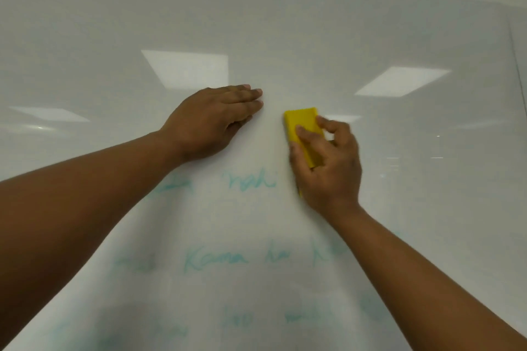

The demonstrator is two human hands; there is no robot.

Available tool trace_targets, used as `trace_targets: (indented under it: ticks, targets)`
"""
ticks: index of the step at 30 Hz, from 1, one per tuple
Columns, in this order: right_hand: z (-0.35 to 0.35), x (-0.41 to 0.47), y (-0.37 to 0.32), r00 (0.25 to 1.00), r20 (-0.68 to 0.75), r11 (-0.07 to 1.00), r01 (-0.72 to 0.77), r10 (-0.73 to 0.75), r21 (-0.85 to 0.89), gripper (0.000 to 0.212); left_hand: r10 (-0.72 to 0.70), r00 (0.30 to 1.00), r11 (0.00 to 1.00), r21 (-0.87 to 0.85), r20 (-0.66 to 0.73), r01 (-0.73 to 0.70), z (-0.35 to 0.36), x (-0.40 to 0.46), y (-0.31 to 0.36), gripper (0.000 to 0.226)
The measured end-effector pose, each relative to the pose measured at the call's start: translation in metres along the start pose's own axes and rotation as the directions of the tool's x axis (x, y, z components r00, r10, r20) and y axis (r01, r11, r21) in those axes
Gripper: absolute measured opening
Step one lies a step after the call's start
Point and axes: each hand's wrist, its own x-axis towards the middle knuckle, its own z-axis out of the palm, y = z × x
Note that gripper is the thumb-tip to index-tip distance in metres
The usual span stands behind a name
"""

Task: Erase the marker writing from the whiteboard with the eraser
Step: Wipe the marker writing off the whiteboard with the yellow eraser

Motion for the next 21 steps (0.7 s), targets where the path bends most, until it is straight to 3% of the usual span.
trace_targets:
  ticks: [3,7,9,13,15,18,21]
  targets:
    - [0.012,0.011,-0.018,0.987,-0.073,0.989,-0.146,0.144,-0.027,0.03,-0.068,0.995,0.997,0.043,-0.066,0.071,0.001,-0.007,-0.006,0.037]
    - [0.029,-0.015,-0.061,0.992,0.086,0.996,0.092,-0.09,-0.018,0.032,-0.338,0.926,0.938,0.016,-0.169,0.346,-0.001,-0.008,-0.01,0.04]
    - [0.024,-0.01,-0.052,0.991,0.089,0.994,0.099,-0.096,-0.035,0.031,-0.306,0.941,0.949,0.025,-0.142,0.313,-0.004,-0.011,-0.014,0.04]
    - [0.023,0.017,-0.042,0.992,-0.052,0.992,-0.119,0.116,-0.053,0.026,-0.146,0.987,0.987,0.05,-0.066,0.15,-0.016,-0.03,-0.039,0.041]
    - [0.037,0.012,-0.067,0.997,-0.033,0.994,-0.077,0.074,-0.076,0.026,-0.118,0.992,0.991,0.051,-0.051,0.12,-0.019,-0.037,-0.044,0.04]
    - [0.05,-0.012,-0.093,0.989,0.094,0.993,0.114,-0.112,-0.019,0.028,-0.102,0.994,0.995,0.015,-0.05,0.102,-0.02,-0.044,-0.044,0.039]
    - [0.042,-0.004,-0.077,0.995,0.06,0.997,0.079,-0.079,-0.008,0.027,-0.067,0.997,0.998,0.006,-0.038,0.067,-0.023,-0.051,-0.05,0.038]
